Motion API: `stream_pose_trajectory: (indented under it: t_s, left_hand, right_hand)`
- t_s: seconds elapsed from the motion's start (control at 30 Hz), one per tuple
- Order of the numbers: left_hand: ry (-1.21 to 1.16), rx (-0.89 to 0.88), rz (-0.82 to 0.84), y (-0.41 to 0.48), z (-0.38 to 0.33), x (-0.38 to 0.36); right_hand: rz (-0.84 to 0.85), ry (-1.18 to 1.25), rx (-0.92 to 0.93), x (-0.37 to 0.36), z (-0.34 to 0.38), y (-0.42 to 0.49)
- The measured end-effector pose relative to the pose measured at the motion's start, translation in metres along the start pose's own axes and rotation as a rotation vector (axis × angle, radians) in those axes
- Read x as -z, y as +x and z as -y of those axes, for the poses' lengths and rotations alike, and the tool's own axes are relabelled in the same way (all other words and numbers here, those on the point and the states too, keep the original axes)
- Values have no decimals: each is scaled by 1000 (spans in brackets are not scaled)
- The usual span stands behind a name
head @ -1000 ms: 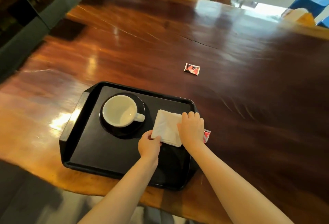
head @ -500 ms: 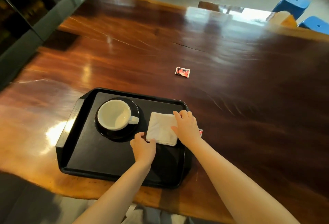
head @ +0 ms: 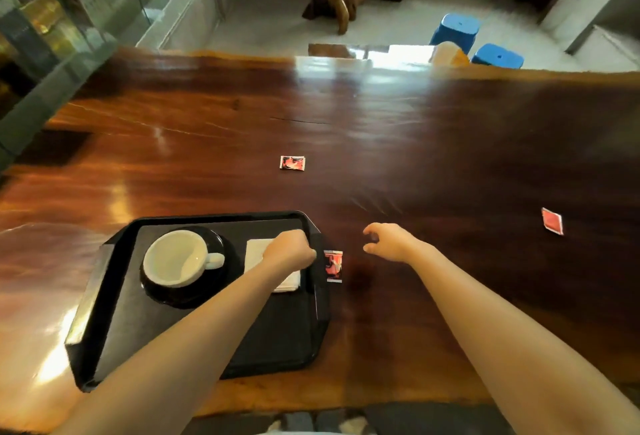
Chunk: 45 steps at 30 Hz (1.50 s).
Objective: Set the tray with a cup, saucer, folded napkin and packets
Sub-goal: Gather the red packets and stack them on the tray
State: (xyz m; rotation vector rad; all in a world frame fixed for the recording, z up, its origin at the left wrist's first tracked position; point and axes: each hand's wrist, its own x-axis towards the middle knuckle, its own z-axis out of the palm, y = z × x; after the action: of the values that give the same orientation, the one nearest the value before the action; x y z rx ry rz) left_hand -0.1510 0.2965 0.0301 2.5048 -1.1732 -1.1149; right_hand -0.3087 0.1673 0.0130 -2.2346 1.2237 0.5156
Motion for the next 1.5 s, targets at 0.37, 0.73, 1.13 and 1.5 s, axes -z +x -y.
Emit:
stream_pose_trajectory:
  t_s: [0.37, 0.73, 1.13, 1.5]
  left_hand:
    - [197, -231, 124, 18, -111, -41]
    - [261, -254, 231, 58, -266, -123]
    - [262, -296, 168, 124, -391, -225]
    - [631, -491, -61, 146, -324, -275]
  right_hand:
    - [21, 165, -122, 22, -106, -45]
    - [38, 171, -280, 80, -297, -26]
    - [-335, 12, -415, 95, -450, 27]
    - [-549, -81, -289, 55, -466, 56]
